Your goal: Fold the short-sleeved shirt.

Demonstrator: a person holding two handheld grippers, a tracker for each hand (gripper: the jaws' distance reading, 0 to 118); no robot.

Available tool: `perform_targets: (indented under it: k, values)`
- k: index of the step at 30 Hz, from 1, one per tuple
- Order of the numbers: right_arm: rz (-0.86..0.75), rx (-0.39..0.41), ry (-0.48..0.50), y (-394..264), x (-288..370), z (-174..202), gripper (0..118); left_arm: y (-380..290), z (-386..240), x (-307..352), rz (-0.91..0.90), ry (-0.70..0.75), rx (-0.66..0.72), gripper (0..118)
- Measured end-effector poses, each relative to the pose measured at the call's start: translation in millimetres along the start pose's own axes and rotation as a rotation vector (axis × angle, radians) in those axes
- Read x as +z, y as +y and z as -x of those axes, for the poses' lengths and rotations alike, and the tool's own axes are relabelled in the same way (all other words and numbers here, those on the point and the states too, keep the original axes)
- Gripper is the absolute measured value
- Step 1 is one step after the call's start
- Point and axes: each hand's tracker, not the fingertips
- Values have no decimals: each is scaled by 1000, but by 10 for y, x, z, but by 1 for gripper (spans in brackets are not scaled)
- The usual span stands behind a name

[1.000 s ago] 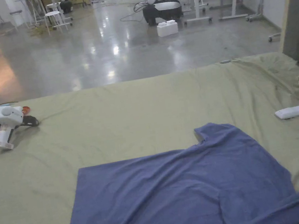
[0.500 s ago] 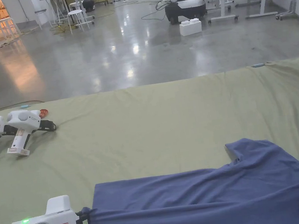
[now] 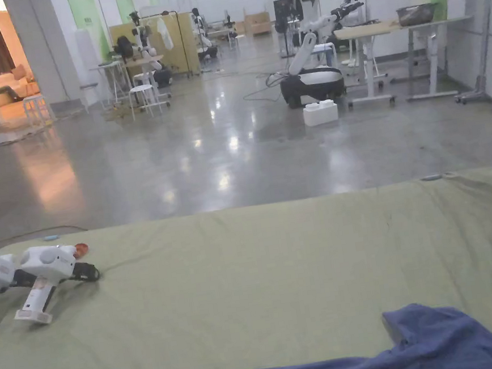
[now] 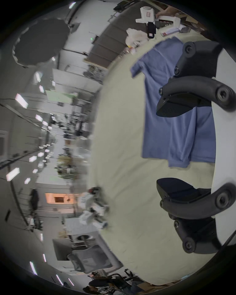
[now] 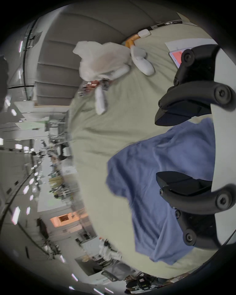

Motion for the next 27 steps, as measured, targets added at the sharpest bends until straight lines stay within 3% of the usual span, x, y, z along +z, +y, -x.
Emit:
perform_targets:
  k: [4, 7, 12, 13, 15, 17, 20, 27]
  values:
    - [-175, 55, 135, -3, 972, 187, 62, 187, -261, 873, -140, -4, -37, 83]
    - [-301, 72, 92, -174, 1597, 389, 62, 167, -505, 1533, -291, 21, -117, 83]
    - [-429, 97, 108, -456, 2230, 543, 57, -39, -766, 2293, -425, 28, -169, 78]
    - [-460, 98, 121, -488, 2321, 608, 49, -79, -802, 2396, -435, 23, -172, 73]
    - [-492, 108, 140, -560, 2514, 694, 28, -149, -863, 2535, -457, 24, -181, 49]
    - [-531, 146, 113, -620, 2655, 827, 17, -215, -926, 2654, -471, 19, -199, 25]
    - [-550, 161, 131, -713, 2782, 942, 1, -280, -995, 2740, -483, -1, -224, 3]
    - [-586, 166, 144, -787, 2858, 1066, 0, -378, -1056, 2793, -472, -81, -240, 0]
